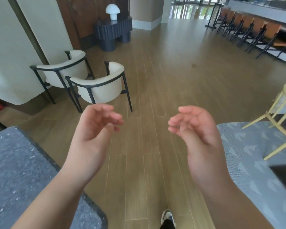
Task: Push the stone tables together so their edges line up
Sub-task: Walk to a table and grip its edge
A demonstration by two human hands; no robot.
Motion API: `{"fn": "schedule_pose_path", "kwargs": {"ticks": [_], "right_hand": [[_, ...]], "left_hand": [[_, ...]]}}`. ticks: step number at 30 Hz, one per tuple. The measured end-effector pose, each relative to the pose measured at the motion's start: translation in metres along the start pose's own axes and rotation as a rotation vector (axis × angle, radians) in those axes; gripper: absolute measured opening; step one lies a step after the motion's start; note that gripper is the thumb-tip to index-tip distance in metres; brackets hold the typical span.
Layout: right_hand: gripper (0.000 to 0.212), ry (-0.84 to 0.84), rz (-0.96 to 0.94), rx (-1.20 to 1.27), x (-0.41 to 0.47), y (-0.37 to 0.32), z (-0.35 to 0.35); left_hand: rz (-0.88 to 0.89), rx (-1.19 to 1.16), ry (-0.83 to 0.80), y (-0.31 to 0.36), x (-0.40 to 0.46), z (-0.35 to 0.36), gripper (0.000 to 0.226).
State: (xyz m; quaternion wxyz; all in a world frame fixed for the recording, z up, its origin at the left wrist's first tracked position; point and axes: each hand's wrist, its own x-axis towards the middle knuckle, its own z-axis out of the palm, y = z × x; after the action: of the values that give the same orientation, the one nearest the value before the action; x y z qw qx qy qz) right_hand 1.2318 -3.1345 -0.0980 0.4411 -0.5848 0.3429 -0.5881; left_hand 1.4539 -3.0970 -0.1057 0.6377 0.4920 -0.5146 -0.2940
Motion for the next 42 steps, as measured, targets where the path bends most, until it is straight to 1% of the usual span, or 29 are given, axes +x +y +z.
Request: {"fn": "schedule_pose_path", "kwargs": {"ticks": [5, 8, 12, 17, 19, 25, 28, 33, 37, 42], "right_hand": [[0.034, -0.119, 0.005, 0.038, 0.078, 0.021, -0.054], [0.035, -0.177, -0.006, 0.05, 0.122, 0.033, -0.073], [0.034, -0.206, 0.051, 0.103, 0.167, 0.055, -0.075], [0.034, -0.361, 0.082, 0.129, 0.2, 0.079, -0.048], [0.033, -0.415, 0.087, 0.14, 0.214, 0.087, -0.031], [0.032, -0.533, 0.066, 0.123, 0.27, 0.115, 0.038], [0.031, -0.578, 0.057, 0.12, 0.3, 0.132, 0.09], [0.033, -0.709, 0.047, 0.136, 0.356, 0.154, 0.204], [0.034, -0.769, 0.022, 0.189, 0.382, 0.171, 0.279], [0.034, -0.848, 0.081, 0.25, 0.409, 0.203, 0.348]], "left_hand": [[-0.019, 0.011, 0.073, -0.017, 0.052, 0.077, 0.033], [-0.016, 0.022, 0.137, -0.023, 0.077, 0.105, 0.03], [-0.048, 0.074, 0.214, -0.032, 0.096, 0.118, 0.03], [-0.057, 0.117, 0.312, -0.041, 0.113, 0.107, 0.026], [-0.055, 0.129, 0.357, -0.046, 0.123, 0.097, 0.023], [-0.015, 0.186, 0.478, -0.074, 0.164, 0.042, 0.029], [-0.003, 0.175, 0.553, -0.091, 0.189, 0.001, 0.03], [0.009, 0.177, 0.692, -0.106, 0.251, -0.093, 0.031], [0.004, 0.217, 0.722, -0.11, 0.285, -0.145, 0.029], [-0.053, 0.265, 0.785, -0.129, 0.32, -0.194, 0.03]]}}
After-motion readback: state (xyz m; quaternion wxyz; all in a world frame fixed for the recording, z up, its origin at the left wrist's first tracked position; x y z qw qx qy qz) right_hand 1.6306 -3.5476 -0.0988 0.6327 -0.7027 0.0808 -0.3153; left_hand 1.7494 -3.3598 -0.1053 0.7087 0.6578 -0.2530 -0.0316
